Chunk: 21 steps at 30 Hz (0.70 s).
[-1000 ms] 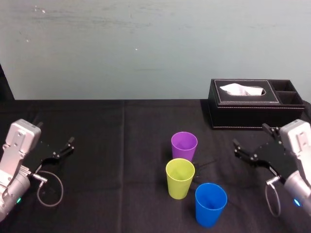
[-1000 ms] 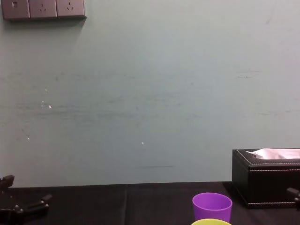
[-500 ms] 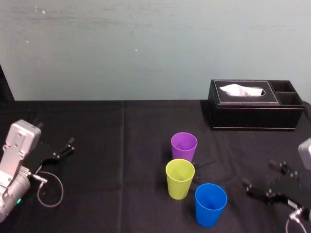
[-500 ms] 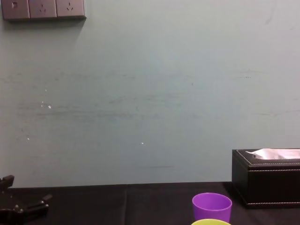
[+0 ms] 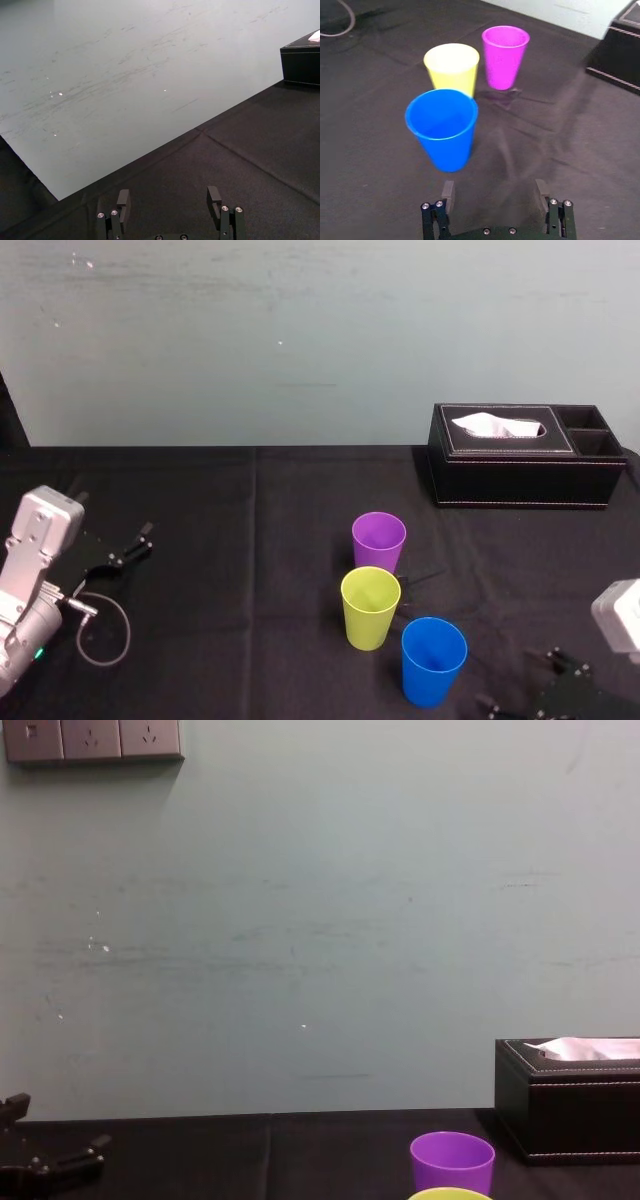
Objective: Stack the three plastic cups sequentially using one hand.
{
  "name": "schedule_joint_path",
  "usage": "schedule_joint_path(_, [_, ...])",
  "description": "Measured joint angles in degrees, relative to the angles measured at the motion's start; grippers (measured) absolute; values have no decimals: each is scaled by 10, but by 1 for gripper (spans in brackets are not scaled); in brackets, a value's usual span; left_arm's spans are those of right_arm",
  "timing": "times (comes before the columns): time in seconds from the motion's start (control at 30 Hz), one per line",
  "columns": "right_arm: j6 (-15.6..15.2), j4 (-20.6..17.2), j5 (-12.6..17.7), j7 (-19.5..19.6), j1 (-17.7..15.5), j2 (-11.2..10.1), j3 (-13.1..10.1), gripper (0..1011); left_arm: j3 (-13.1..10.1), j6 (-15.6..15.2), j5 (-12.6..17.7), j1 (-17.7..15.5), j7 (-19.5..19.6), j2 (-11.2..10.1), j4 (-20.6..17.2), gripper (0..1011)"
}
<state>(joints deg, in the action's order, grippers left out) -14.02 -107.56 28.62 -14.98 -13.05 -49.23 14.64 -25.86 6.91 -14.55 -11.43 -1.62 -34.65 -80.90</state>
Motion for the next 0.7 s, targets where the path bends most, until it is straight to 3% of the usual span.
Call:
schedule_joint_path(0.23, [-2,-11,-9,-12,-6,10,5,1003,0,0,0,0,0,0,0,1000])
schedule_joint_path(0.7, [-1,-9,-48,-25,10,56,26,1003,0,0,0,0,0,0,0,1000])
